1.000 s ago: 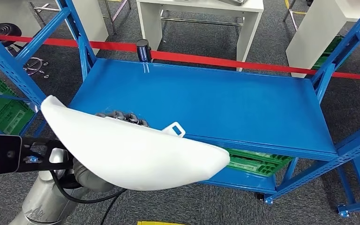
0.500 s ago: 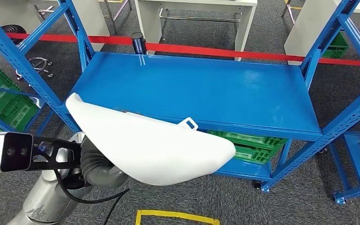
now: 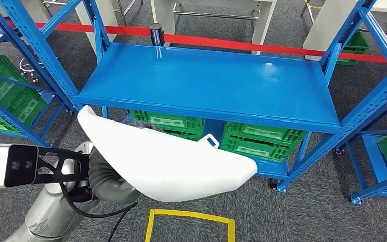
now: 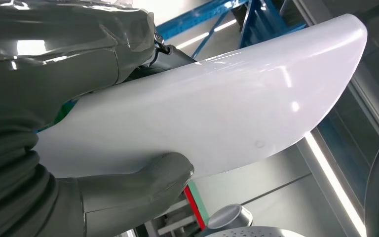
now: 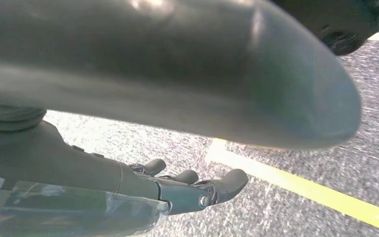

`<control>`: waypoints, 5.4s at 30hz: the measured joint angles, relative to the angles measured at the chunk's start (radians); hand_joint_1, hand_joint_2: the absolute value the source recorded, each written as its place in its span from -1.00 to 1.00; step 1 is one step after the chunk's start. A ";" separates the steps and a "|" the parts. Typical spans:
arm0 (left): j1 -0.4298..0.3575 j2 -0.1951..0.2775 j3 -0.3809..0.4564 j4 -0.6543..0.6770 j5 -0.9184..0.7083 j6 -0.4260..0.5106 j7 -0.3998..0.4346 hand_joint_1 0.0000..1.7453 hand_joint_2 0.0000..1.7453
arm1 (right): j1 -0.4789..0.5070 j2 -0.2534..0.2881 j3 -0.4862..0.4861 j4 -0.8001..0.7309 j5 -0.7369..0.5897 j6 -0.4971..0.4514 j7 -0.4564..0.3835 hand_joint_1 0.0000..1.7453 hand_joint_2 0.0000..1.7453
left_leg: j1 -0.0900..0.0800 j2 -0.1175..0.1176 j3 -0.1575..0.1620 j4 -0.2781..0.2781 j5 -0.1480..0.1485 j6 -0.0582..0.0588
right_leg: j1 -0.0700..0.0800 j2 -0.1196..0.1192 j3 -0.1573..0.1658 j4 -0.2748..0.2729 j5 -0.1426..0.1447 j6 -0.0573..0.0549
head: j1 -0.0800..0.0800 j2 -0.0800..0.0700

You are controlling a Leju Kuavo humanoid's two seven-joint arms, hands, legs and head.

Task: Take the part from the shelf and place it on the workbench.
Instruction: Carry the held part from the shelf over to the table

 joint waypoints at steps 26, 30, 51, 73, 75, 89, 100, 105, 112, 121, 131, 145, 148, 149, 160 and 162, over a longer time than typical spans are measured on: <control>-0.055 -0.017 -0.053 -0.027 0.000 -0.001 0.008 1.00 1.00 | -0.018 -0.012 -0.017 0.070 0.093 -0.029 -0.294 -1.00 -1.00 | -0.008 -0.003 0.082 -0.016 -0.053 0.017 | 0.008 0.000 -0.013 -0.140 0.022 -0.040 | -0.005 0.000; -0.048 -0.018 -0.051 -0.037 -0.007 -0.002 0.016 1.00 1.00 | -0.017 -0.016 0.003 0.074 0.129 -0.063 -0.346 -1.00 -1.00 | -0.004 -0.001 0.003 -0.004 0.001 0.007 | -0.002 0.000 -0.014 0.021 -0.012 -0.002 | -0.002 0.000; -0.039 -0.017 -0.026 -0.077 -0.015 -0.015 0.012 1.00 1.00 | -0.043 -0.080 0.017 0.183 0.114 -0.025 -0.394 -1.00 -1.00 | -0.002 -0.060 0.124 0.043 -0.150 -0.006 | -0.003 0.030 0.019 -0.244 0.136 -0.020 | -0.010 0.000; 0.009 -0.029 0.014 -0.093 -0.050 -0.042 -0.017 1.00 1.00 | -0.049 -0.136 0.013 0.260 0.152 -0.056 -0.397 -1.00 -1.00 | 0.020 0.003 -0.150 0.285 -0.158 -0.058 | -0.009 -0.001 0.105 -0.230 0.027 -0.033 | -0.008 0.000; 0.014 -0.028 0.015 -0.092 -0.052 -0.042 -0.017 1.00 1.00 | -0.049 -0.136 0.014 0.265 0.155 -0.064 -0.394 -1.00 -1.00 | 0.021 0.002 -0.140 0.362 -0.175 -0.056 | -0.005 -0.001 0.079 -0.229 0.048 -0.032 | -0.008 0.000; 0.015 -0.031 0.021 -0.085 -0.063 -0.042 -0.021 1.00 1.00 | -0.056 -0.141 0.021 0.298 0.165 -0.075 -0.385 -1.00 -1.00 | -0.005 -0.002 0.041 -0.003 -0.043 0.014 | -0.006 0.004 -0.044 -0.007 -0.046 -0.013 | -0.005 0.000; 0.015 -0.031 0.020 -0.072 -0.063 -0.052 -0.022 1.00 1.00 | -0.069 -0.155 0.022 0.319 0.164 -0.085 -0.387 -1.00 -1.00 | -0.004 0.000 -0.078 0.062 0.003 -0.028 | 0.000 0.000 0.171 -0.282 0.004 -0.022 | -0.005 0.000; 0.013 -0.030 0.016 -0.060 -0.061 -0.068 -0.026 1.00 1.00 | -0.076 -0.160 0.024 0.345 0.156 -0.088 -0.391 -1.00 -1.00 | 0.018 -0.003 -0.120 0.324 -0.181 -0.057 | -0.002 -0.003 0.118 -0.274 0.051 -0.033 | -0.008 0.000; 0.003 -0.041 -0.001 -0.049 -0.044 -0.077 -0.018 1.00 1.00 | -0.080 -0.157 0.019 0.382 0.134 -0.092 -0.373 -1.00 -1.00 | 0.013 -0.015 0.113 0.037 -0.133 -0.039 | -0.006 0.000 0.058 -0.265 0.107 0.005 | -0.007 0.000; -0.002 -0.042 -0.033 -0.016 -0.028 -0.078 -0.011 1.00 1.00 | -0.086 -0.149 -0.002 0.416 0.108 -0.083 -0.341 -1.00 -1.00 | -0.008 -0.004 0.007 0.010 -0.028 0.013 | -0.006 -0.001 -0.028 0.036 -0.051 0.007 | 0.004 0.000; -0.004 -0.044 -0.054 -0.005 -0.016 -0.074 -0.004 1.00 1.00 | -0.101 -0.134 -0.014 0.424 0.107 -0.088 -0.335 -1.00 -1.00 | -0.007 -0.008 -0.092 0.054 0.028 -0.026 | 0.007 -0.004 0.180 -0.281 -0.002 -0.031 | 0.005 0.000; -0.006 -0.038 -0.058 0.000 -0.009 -0.076 0.003 1.00 1.00 | -0.101 -0.107 -0.021 0.425 0.094 -0.119 -0.331 -1.00 -1.00 | 0.008 -0.012 0.159 0.011 -0.156 -0.035 | 0.004 -0.005 0.035 -0.276 0.152 -0.005 | -0.002 0.000; -0.008 -0.036 -0.059 0.010 -0.016 -0.073 0.004 1.00 1.00 | -0.097 -0.094 -0.023 0.429 0.089 -0.138 -0.319 -1.00 -1.00 | 0.008 -0.006 0.128 -0.005 -0.113 -0.010 | 0.002 -0.004 0.011 -0.260 0.138 0.001 | -0.001 0.000; -0.009 -0.037 -0.059 0.015 -0.019 -0.073 0.004 1.00 1.00 | -0.097 -0.091 -0.024 0.432 0.087 -0.145 -0.299 -1.00 -1.00 | 0.008 -0.004 0.112 -0.009 -0.095 -0.003 | 0.003 -0.003 -0.005 -0.222 0.097 -0.007 | 0.002 0.000; -0.016 -0.032 -0.074 0.045 -0.034 -0.049 -0.028 1.00 1.00 | -0.106 -0.126 -0.039 0.479 0.102 -0.247 -0.157 -1.00 -1.00 | -0.011 -0.002 -0.084 0.038 0.047 -0.015 | 0.012 -0.001 0.215 -0.284 -0.036 -0.011 | 0.004 0.000; -0.016 -0.024 -0.073 0.047 -0.036 -0.048 -0.035 1.00 1.00 | -0.095 -0.144 -0.039 0.479 0.103 -0.238 -0.197 -1.00 -1.00 | -0.006 -0.003 -0.089 0.040 0.053 -0.026 | 0.010 -0.002 0.204 -0.286 -0.028 -0.027 | 0.004 0.000</control>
